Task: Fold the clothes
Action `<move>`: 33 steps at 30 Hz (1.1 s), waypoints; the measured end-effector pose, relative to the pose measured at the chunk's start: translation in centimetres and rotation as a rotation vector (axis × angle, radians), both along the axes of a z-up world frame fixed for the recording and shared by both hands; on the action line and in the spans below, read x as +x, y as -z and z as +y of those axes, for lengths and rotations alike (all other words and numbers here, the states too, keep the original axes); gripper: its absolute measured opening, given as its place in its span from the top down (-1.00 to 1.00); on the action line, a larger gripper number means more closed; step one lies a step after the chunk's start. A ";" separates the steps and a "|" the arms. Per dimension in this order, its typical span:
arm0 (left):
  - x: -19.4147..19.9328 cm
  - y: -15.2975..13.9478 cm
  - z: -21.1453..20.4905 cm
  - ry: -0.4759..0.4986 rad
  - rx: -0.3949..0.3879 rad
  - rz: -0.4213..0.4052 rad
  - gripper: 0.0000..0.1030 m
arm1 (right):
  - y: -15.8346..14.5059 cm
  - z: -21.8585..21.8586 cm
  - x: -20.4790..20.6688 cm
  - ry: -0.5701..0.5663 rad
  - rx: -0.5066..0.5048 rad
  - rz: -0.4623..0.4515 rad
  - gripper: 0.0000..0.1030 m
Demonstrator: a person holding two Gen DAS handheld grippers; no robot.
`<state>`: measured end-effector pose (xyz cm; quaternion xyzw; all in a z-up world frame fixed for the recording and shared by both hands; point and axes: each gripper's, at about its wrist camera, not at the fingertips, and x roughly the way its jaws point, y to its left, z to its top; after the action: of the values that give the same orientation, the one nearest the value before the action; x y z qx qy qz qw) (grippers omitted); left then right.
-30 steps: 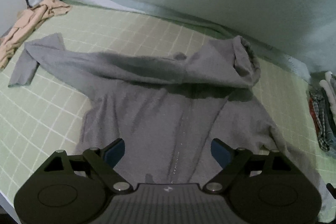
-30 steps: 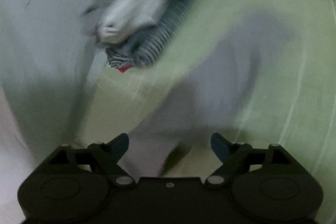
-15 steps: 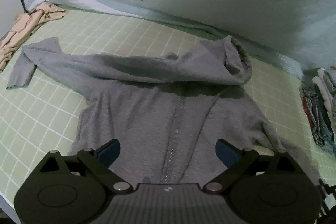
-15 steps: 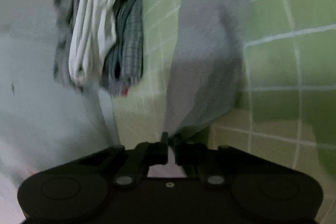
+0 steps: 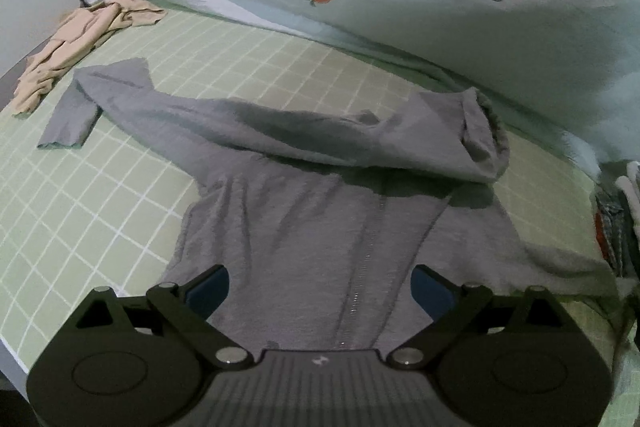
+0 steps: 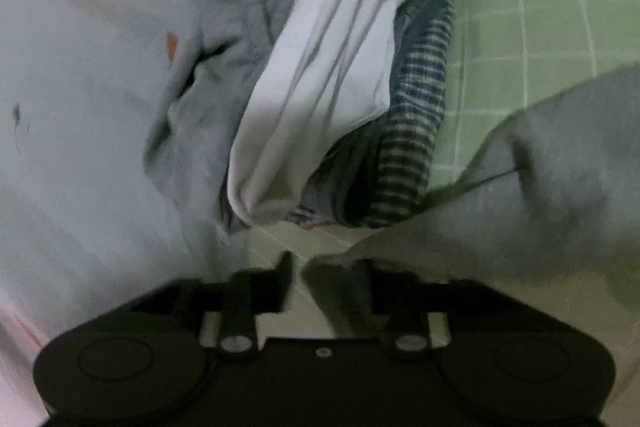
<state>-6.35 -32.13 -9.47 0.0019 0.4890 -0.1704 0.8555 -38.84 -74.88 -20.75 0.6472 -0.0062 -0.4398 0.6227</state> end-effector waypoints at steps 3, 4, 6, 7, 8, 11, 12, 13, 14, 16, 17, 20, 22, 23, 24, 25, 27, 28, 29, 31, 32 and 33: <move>0.2 0.5 0.0 -0.011 0.007 0.021 -0.89 | -0.9 2.3 -1.1 -0.049 -0.115 0.102 -0.02; 0.3 0.8 0.0 -0.010 0.009 0.030 -0.89 | -1.1 3.3 -1.6 -0.059 -0.149 0.149 -0.03; 0.4 1.1 -0.3 0.001 0.018 0.043 -0.89 | -1.4 5.3 -2.9 -0.074 -0.208 0.255 -0.13; 0.4 1.3 -0.5 0.009 0.023 0.048 -0.89 | -1.4 6.3 -3.4 -0.087 -0.233 0.323 -0.16; 0.4 1.3 -0.8 0.019 0.030 0.049 -0.89 | -1.4 7.1 -3.5 -0.110 -0.256 0.405 -0.22; 0.5 1.4 -1.5 0.050 0.046 0.045 -0.89 | -0.4 8.0 -3.3 -0.208 -0.281 0.638 -0.29; 0.5 1.4 -1.7 0.059 0.050 0.044 -0.89 | 0.1 8.2 -3.3 -0.235 -0.282 0.699 -0.31; 0.5 1.4 -1.9 0.066 0.054 0.042 -0.89 | 0.3 8.2 -3.0 -0.256 -0.287 0.743 -0.33; 0.5 1.5 -2.0 0.071 0.058 0.041 -0.89 | 0.5 8.3 -2.7 -0.274 -0.298 0.785 -0.41; 0.5 1.5 -2.2 0.076 0.064 0.041 -0.89 | 0.8 8.5 -1.6 -0.319 -0.328 0.880 -0.51; 0.5 1.6 -2.2 0.077 0.066 0.044 -0.89 | 1.1 8.4 -1.2 -0.342 -0.344 0.910 -0.53; 0.4 1.9 -2.3 0.074 0.070 0.055 -0.89 | 1.7 8.0 -0.2 -0.385 -0.377 0.987 -0.48; 0.4 2.0 -2.2 0.069 0.069 0.060 -0.89 | 1.8 7.7 0.0 -0.374 -0.378 1.030 -0.03; 0.4 2.0 -2.2 0.065 0.068 0.062 -0.89 | 1.8 7.5 -0.3 -0.368 -0.377 1.035 0.48; 0.4 2.0 -2.1 0.062 0.066 0.062 -0.89 | 1.5 7.5 -0.8 -0.351 -0.377 1.036 0.75; 0.4 2.0 -2.1 0.059 0.063 0.062 -0.89 | 1.1 7.6 -1.3 -0.334 -0.376 1.037 0.76; 0.4 2.0 -1.9 0.052 0.058 0.063 -0.89 | 0.2 8.3 -2.8 -0.297 -0.384 1.043 0.80; 0.4 2.1 -1.9 0.050 0.058 0.065 -0.89 | -0.3 8.9 -3.6 -0.300 -0.386 1.043 0.80; 0.3 2.1 -1.9 0.051 0.058 0.067 -0.89 | -0.8 9.5 -4.3 -0.303 -0.389 1.044 0.80; 0.2 2.2 -1.9 0.057 0.060 0.070 -0.89 | -1.9 10.6 -5.7 -0.321 -0.395 1.051 0.80; 0.2 2.2 -1.9 0.061 0.061 0.070 -0.89 | -2.6 11.2 -6.4 -0.342 -0.396 1.050 0.80; 0.1 2.1 -2.0 0.068 0.061 0.068 -0.89 | -3.3 11.6 -7.0 -0.365 -0.396 1.041 0.80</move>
<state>-6.27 -34.09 -11.55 0.0386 0.5222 -0.1842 0.8318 -45.81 -63.24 -17.48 0.2081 0.3301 -0.5758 0.7185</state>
